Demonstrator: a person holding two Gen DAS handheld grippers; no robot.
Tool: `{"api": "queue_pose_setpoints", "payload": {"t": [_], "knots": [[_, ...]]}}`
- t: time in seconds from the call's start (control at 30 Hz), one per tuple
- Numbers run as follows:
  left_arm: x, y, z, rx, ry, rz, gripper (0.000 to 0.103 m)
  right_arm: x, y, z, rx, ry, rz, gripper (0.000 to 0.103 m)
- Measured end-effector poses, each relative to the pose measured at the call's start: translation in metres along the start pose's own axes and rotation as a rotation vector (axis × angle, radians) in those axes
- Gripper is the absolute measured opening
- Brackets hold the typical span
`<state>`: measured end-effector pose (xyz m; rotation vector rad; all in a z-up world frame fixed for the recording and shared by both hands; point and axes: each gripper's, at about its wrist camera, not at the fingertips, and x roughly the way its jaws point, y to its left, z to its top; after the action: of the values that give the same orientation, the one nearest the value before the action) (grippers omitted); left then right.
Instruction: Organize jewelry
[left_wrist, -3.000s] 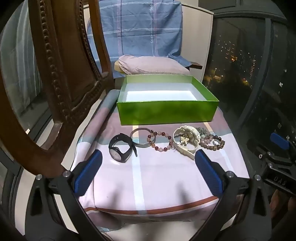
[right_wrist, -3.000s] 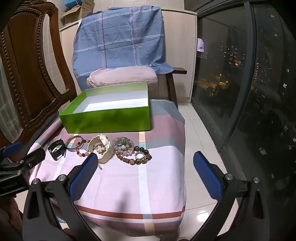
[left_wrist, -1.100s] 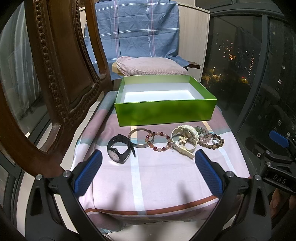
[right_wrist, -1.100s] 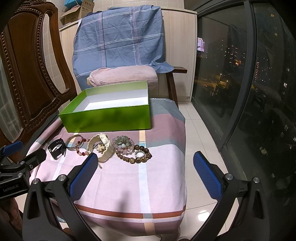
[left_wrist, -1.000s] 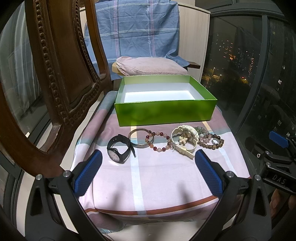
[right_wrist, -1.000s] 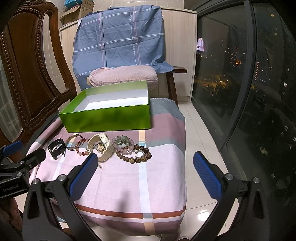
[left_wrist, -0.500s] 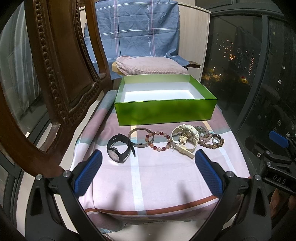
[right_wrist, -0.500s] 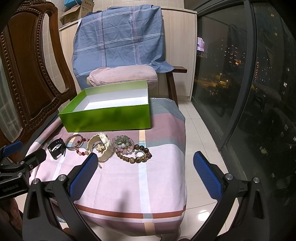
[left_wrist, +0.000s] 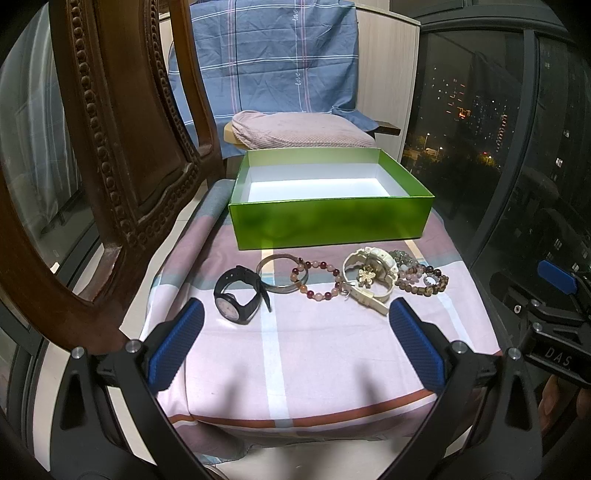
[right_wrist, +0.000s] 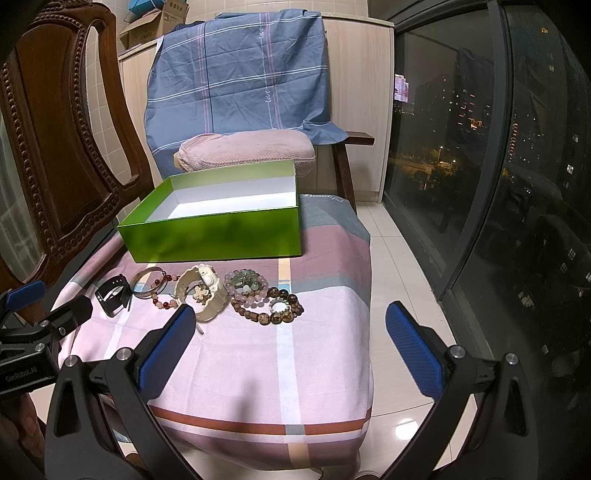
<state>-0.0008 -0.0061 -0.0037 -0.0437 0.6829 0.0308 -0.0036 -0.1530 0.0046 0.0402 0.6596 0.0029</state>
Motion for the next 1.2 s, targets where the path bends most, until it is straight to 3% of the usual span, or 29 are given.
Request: {"api": "queue_pose_setpoints", "payload": {"t": [1.0,1.2], "knots": [[0.002,0.0,-0.001,-0.002,0.01,-0.009,0.099,-0.003,0.001,0.0,0.003,-0.027,0.016,0.1],[0.0,-0.001,-0.001,0.002,-0.011,-0.027,0.099,0.01,0.013,0.015,-0.153,0.008,0.03,0.1]]}}
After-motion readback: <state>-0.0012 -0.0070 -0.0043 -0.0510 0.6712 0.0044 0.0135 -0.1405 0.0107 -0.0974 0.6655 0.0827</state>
